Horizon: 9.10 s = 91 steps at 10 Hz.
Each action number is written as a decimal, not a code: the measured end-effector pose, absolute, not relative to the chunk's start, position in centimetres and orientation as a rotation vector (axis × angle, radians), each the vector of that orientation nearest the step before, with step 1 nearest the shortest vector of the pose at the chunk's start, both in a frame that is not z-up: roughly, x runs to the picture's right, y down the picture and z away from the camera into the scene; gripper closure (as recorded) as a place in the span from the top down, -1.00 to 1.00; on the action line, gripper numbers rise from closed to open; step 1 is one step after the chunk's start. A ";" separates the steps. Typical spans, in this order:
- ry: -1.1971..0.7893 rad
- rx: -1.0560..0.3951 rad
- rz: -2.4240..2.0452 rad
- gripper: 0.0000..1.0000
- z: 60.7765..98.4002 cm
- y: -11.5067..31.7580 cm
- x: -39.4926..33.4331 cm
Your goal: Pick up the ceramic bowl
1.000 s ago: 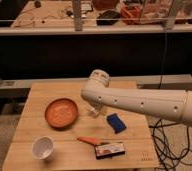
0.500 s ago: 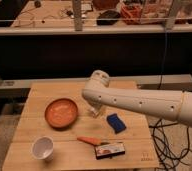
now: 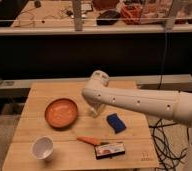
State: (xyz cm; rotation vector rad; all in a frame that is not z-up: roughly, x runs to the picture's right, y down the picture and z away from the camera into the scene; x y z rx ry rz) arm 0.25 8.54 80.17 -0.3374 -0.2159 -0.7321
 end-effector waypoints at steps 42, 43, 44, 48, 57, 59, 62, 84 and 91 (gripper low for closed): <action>-0.382 -0.299 -0.980 -0.90 87.0 6.2 -11.9; -0.385 -0.297 -0.982 -0.98 86.9 6.0 -11.9; -0.388 -0.291 -0.985 -0.99 86.7 5.7 -11.9; -0.398 -0.265 -0.998 -0.99 86.6 5.1 -13.0; -0.419 -0.201 -0.993 -0.99 86.2 3.7 -13.8; -0.429 -0.187 -0.995 -0.99 86.2 3.5 -14.1; -0.442 -0.177 -0.985 -0.99 86.2 3.6 -13.0; -0.584 -0.137 -0.995 -0.99 88.0 3.0 -14.6; -0.653 -0.151 -1.024 -0.99 87.8 2.1 -14.5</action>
